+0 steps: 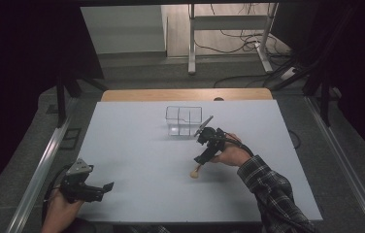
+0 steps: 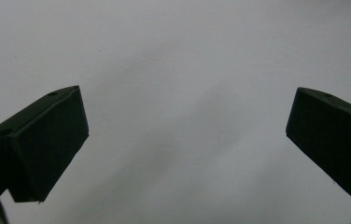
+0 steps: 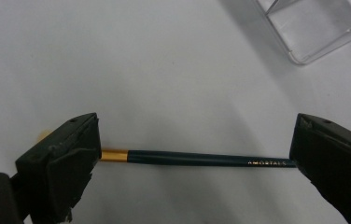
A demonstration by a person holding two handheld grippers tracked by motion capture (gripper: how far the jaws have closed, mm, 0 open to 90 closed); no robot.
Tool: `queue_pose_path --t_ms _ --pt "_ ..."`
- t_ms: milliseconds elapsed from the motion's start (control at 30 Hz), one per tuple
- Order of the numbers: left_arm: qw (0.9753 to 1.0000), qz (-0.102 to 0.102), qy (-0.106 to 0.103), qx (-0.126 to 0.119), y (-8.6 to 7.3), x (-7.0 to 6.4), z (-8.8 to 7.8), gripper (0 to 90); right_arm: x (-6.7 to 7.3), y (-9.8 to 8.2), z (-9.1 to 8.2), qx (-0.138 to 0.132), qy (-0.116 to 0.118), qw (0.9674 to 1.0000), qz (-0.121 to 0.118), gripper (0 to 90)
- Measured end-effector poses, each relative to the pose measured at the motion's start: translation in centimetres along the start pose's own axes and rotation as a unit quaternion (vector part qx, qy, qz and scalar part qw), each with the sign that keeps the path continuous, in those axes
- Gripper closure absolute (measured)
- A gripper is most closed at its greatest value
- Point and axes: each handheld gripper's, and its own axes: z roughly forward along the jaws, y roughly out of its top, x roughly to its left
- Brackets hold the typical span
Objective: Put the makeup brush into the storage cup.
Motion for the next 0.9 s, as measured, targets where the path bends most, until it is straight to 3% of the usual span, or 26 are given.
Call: queue_pose_path --t_ms 433,900 --pt "1.0000 -0.001 0.000 0.001 0.0 0.0 0.0 0.0 -0.2 -0.8 1.7 0.012 0.001 0.9997 -0.019 2.3" --pt "1.0000 -0.001 0.000 0.002 0.0 0.0 0.1 0.0 -0.3 -1.0 2.0 0.016 0.024 0.9993 -0.023 5.5"
